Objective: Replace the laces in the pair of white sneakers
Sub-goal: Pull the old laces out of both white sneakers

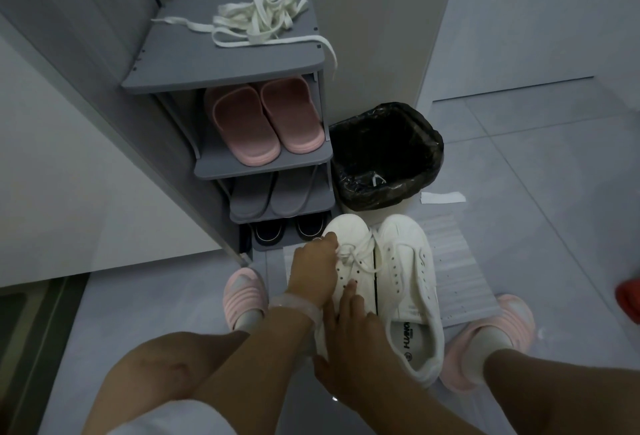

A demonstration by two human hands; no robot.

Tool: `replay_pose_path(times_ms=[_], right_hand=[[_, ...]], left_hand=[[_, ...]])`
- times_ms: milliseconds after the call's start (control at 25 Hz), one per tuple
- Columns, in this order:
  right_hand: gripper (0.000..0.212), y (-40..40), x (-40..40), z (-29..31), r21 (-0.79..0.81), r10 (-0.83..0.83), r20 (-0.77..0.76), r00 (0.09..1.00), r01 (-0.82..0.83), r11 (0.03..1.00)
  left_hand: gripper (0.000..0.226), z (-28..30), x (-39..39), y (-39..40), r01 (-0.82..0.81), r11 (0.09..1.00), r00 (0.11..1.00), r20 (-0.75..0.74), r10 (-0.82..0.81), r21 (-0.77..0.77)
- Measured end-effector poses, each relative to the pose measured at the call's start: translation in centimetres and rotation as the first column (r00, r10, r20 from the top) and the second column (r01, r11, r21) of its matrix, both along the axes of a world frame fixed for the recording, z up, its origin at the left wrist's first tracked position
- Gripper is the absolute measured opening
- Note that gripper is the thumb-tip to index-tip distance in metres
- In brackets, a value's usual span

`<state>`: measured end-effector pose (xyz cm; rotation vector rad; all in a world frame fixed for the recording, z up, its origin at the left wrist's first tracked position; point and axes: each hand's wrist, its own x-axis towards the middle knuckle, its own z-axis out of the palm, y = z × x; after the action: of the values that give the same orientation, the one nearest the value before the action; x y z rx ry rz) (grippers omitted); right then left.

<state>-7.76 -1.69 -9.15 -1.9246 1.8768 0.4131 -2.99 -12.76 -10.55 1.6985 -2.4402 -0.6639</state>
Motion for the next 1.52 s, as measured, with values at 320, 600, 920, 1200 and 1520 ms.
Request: replay_pose_path(times_ms=[320,600,920,1200,1520], right_hand=[[0.080,0.0,-0.4,1.4,-0.016,0.114,0.013,0.993,-0.114,0.993],[0.059,-2.1,-1.4,3.4,0.006,0.020,0.118,0.993,-0.021,1.000],[0.027,-10.5,-7.2,0.5,-0.209,-0.029,0.130,0.991,0.056,0.976],[0.021,-11.7,-6.2,-0.3,-0.113,-0.007,0.096,0.995,0.018,0.993],[0.010,-11.9,-6.5,1.2,0.169,-0.482,0.705,0.520,0.537,0.826]], left_hand=[[0.010,8.4,2.5,-2.5,-0.434,0.857,0.807,-0.542,0.234,-0.278],[0.023,8.3,4.0,-3.3,-0.204,0.968,0.966,-0.187,0.176,-0.144],[0.032,3.5,2.1,1.2,0.064,0.992,0.994,0.086,-0.073,0.109],[0.041,2.9,-0.2,5.1,0.230,0.959,0.913,0.303,-0.272,0.167],[0.039,2.3,-0.7,5.4,0.257,0.922,0.855,0.377,-0.357,0.289]])
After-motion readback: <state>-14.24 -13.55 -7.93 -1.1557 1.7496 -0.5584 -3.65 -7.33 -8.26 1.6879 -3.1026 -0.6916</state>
